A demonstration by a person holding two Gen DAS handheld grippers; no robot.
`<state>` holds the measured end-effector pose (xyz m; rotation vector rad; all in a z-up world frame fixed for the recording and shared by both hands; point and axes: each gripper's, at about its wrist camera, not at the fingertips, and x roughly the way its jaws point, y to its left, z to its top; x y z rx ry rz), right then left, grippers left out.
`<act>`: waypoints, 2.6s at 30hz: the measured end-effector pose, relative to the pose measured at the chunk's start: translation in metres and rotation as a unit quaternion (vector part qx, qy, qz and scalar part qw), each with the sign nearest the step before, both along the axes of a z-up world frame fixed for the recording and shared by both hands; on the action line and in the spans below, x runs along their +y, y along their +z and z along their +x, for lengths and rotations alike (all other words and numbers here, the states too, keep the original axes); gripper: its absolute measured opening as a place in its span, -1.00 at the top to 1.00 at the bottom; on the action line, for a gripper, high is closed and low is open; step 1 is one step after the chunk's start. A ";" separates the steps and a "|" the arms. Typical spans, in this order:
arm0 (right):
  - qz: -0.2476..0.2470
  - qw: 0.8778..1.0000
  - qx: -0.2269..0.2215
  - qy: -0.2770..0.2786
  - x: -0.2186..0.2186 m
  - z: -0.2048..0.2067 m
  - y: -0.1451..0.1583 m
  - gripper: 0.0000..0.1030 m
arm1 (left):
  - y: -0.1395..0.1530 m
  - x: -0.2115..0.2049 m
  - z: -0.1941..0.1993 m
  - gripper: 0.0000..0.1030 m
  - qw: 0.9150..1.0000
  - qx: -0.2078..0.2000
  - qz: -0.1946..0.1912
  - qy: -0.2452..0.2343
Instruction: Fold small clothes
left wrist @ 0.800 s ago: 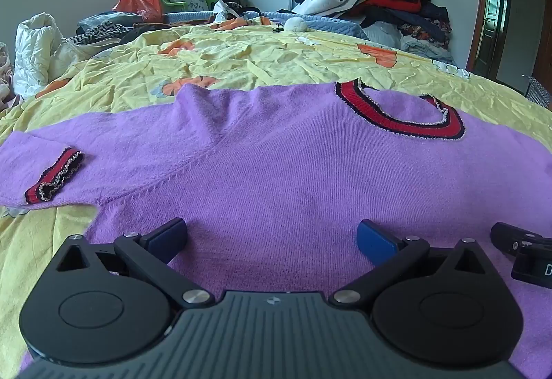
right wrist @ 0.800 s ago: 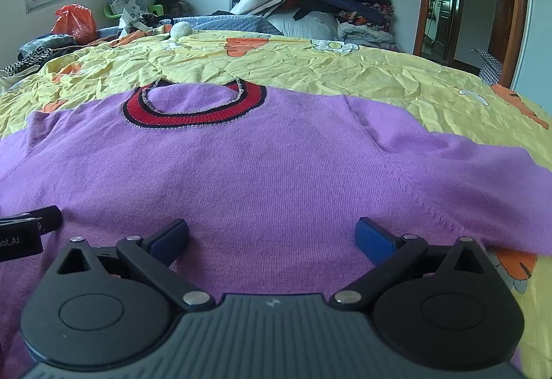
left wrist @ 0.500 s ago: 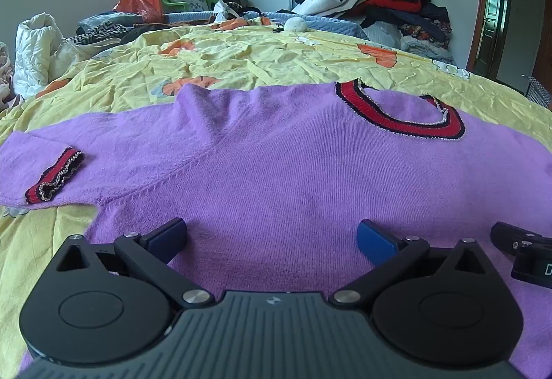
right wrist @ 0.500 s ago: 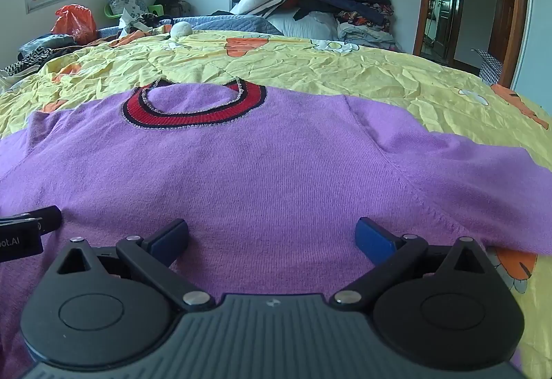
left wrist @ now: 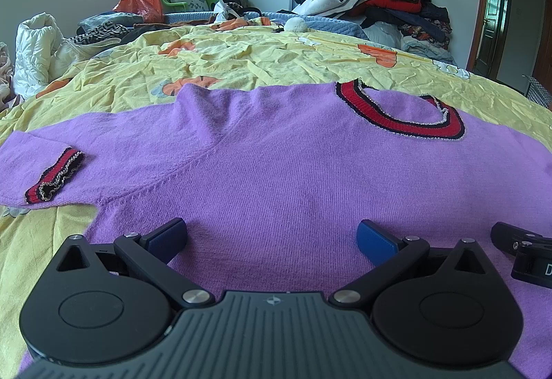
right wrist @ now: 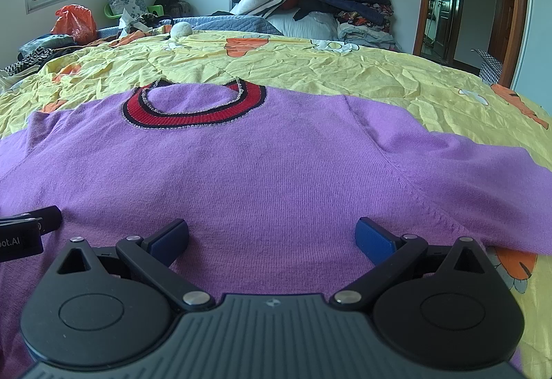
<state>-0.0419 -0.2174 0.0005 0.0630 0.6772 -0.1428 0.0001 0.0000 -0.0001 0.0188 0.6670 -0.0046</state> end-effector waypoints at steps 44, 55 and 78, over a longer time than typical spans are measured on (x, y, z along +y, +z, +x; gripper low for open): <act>-0.006 1.000 -0.014 0.019 0.014 -0.062 0.081 -1.00 | 0.078 0.006 -0.063 -1.00 1.000 -0.011 -0.027 0.001; -0.006 0.999 -0.025 0.018 0.016 -0.071 0.092 -1.00 | 0.082 0.000 -0.073 -1.00 1.000 -0.016 -0.019 -0.010; 0.001 1.000 -0.024 -0.007 -0.012 -0.086 0.095 -1.00 | 0.091 -0.033 -0.084 -1.00 0.999 -0.016 -0.003 -0.043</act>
